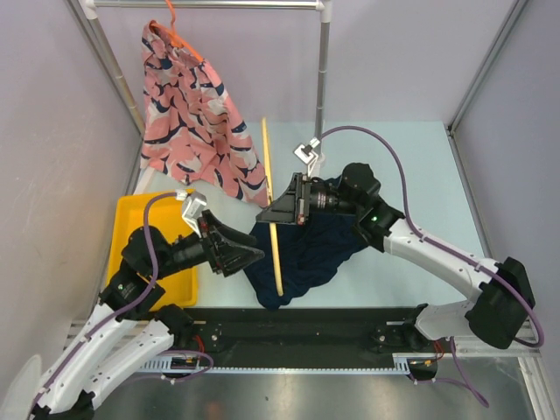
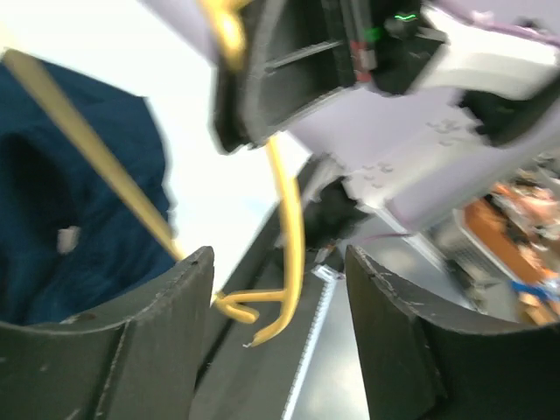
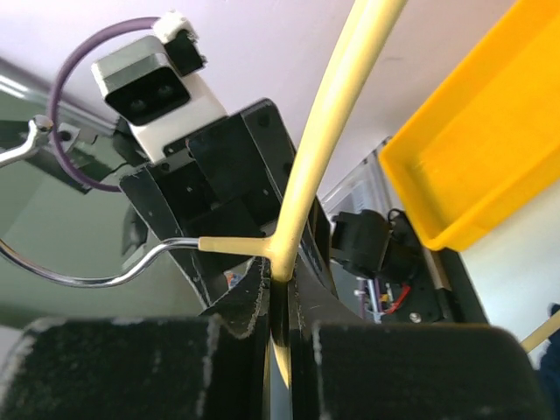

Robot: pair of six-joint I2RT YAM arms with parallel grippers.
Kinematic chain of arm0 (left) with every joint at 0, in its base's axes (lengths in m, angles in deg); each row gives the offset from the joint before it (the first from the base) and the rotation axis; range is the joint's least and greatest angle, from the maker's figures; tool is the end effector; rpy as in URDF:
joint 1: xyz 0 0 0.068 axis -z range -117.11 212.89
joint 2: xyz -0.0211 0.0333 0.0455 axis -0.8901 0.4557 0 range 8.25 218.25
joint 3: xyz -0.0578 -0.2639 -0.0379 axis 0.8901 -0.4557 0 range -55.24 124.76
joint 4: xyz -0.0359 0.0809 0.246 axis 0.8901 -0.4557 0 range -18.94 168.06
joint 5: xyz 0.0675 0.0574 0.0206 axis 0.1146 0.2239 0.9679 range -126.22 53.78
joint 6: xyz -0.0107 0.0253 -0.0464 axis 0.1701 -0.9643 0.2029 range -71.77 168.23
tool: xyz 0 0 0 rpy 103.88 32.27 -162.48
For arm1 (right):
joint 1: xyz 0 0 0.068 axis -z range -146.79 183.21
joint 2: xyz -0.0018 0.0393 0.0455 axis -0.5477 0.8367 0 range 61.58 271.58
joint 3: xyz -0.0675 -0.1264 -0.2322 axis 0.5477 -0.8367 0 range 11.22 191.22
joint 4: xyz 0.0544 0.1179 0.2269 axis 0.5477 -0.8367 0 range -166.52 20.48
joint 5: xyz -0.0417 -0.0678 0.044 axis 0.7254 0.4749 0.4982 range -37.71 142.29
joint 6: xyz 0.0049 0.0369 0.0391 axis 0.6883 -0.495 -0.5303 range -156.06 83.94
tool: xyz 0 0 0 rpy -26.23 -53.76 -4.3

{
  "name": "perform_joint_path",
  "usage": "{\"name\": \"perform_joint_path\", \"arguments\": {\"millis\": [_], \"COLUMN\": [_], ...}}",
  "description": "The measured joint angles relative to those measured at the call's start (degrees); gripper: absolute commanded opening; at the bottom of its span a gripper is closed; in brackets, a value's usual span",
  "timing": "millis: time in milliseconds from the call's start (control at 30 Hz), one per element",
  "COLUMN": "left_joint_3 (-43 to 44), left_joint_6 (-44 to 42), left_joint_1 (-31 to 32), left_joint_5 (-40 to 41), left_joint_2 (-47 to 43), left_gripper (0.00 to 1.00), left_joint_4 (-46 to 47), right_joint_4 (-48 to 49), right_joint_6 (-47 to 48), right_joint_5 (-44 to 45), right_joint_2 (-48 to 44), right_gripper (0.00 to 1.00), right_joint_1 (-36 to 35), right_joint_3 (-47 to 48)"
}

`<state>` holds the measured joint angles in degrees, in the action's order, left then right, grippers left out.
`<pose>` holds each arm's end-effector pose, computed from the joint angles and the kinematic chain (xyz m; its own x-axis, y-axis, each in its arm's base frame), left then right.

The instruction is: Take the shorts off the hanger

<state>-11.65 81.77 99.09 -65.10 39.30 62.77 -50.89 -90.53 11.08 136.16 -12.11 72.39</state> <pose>0.0908 -0.0877 0.3564 -0.5331 -0.2094 -0.8197 0.7342 0.3671 -0.5712 0.1960 0.2316 0.3787 -0.7736 0.0885 -0.6275 -0.6310 -0.0164 0.7756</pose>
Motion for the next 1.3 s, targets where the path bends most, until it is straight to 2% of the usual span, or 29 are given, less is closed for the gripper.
{"name": "perform_joint_path", "arguments": {"millis": [233,333,367,433,467,533,567,667,767,933,1100,1300], "left_joint_3": [-4.3,-5.3,-5.6,-5.7,-5.7,-5.6,-5.5,-4.7,-2.8,0.0,2.3,5.5], "left_joint_6": [5.3,7.9,8.7,9.9,10.1,10.2,10.1,10.6,10.3,10.9,13.7,19.4], "left_joint_1": [0.0,0.0,0.0,0.0,0.0,0.0,0.0,0.0,0.0,0.0,0.2,0.2], "left_joint_5": [-6.5,-8.8,-9.2,-9.7,-9.9,-10.4,-10.6,-10.6,-10.4,-10.0,-7.7,0.4], "left_joint_2": [-0.6,0.1,0.1,0.1,0.1,0.5,0.8,2.4,4.0,5.7,7.4,10.6], "left_gripper": [0.66,0.56,0.46,0.36,0.28,0.2,0.12,0.01,0.0,0.01,0.0,0.0], "left_joint_4": [7.1,10.9,11.8,13.1,13.4,13.6,13.2,11.2,9.9,7.8,5.4,3.1], "right_joint_4": [9.1,10.4,10.4,10.6,10.6,10.3,10.3,5.9,-3.9,-21.7,-34.6,-42.6], "right_joint_6": [-5.6,-6.3,-6.6,-6.8,-7.0,-7.4,-7.4,-6.4,-4.3,0.3,4.0,8.6], "right_joint_5": [-1.7,-1.3,-1.2,-0.6,-0.2,0.7,1.5,4.8,10.2,23.4,38.8,54.5], "right_joint_2": [4.1,4.7,4.8,4.8,4.8,4.8,4.7,3.8,0.9,-7.6,-15.7,-15.9], "right_gripper": [0.0,0.03,0.07,0.13,0.25,0.41,0.58,0.81,0.92,0.94,0.95,0.95], "right_joint_1": [-4.4,-6.1,-6.6,-7.2,-7.3,-7.5,-7.6,-7.6,-7.7,-9.5,-15.9,-32.8], "right_joint_3": [-0.1,-0.1,-0.1,-0.1,-0.1,-0.1,0.0,-0.2,-0.3,-0.3,-0.3,-0.4]}}
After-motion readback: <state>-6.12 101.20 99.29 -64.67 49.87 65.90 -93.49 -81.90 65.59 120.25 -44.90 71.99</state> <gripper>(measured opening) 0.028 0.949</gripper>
